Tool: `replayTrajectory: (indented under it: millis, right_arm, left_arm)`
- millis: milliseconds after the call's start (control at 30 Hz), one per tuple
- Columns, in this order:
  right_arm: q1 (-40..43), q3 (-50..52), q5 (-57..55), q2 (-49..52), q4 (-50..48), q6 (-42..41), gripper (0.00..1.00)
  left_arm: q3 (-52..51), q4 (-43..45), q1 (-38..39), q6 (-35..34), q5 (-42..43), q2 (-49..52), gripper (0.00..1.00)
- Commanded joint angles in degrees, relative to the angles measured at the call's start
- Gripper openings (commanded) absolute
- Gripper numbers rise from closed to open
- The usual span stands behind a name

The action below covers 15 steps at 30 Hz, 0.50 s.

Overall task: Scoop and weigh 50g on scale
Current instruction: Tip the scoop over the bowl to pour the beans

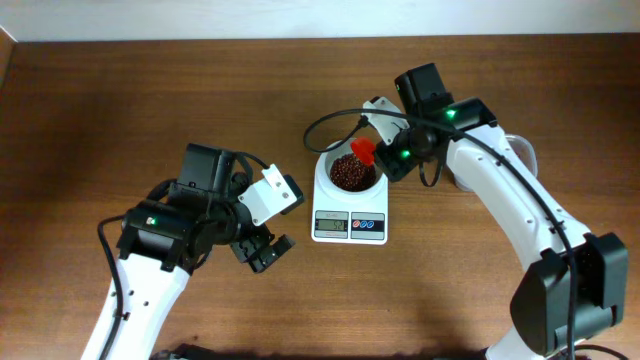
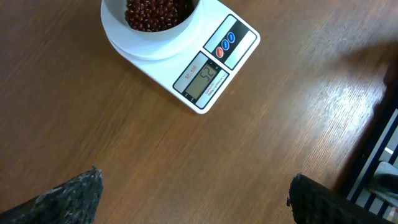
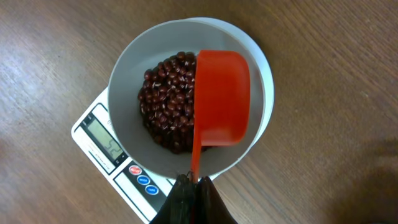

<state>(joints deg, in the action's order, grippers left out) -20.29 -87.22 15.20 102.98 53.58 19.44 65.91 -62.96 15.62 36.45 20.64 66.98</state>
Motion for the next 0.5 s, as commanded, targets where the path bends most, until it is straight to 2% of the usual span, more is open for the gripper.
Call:
replayTrajectory:
  millis: [0,467]
  right_arm:
    - [-0.68,-1.16,-0.48,1.33,-0.35,0.04,0.04]
    - [-1.95,-1.16,-4.52,2.95,-0.31,0.07,0.04]
  left_arm:
    - [0.94,0.07,-0.28,0.90,1.01,-0.24,0.99]
    - [0.94,0.07,-0.28,0.90,1.01,-0.24,0.99]
